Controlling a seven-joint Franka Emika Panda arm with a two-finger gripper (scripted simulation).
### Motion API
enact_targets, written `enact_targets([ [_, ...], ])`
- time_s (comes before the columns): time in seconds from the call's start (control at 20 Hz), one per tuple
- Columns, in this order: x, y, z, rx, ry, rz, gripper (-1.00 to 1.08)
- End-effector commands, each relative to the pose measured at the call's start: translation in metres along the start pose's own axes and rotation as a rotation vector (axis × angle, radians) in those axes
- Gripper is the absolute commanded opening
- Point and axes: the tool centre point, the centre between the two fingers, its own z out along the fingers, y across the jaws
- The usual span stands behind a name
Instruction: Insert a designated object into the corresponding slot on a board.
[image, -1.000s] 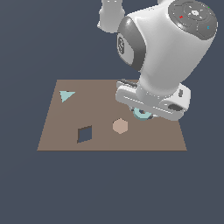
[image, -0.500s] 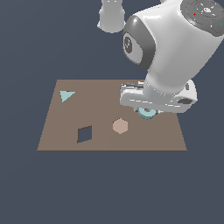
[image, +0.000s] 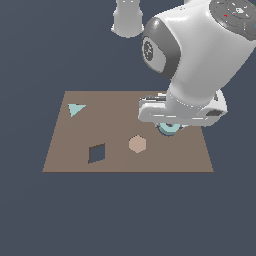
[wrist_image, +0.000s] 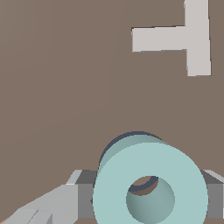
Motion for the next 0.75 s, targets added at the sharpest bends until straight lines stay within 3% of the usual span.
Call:
enact_targets([
  [0.0, 0.0, 0.0001, 0.0019, 0.0, 0.0, -0.001, -1.0],
  [0.2, 0.0002, -0.0002, 0.0096, 0.0, 0.0, -0.004, -1.0],
  [0.25, 0.0002, -0.0002, 0.0096, 0.0, 0.0, -0.004, 1.0],
  [0.7, 0.0002, -0.0002, 0.0096, 0.0, 0.0, -0.004, 1.0],
])
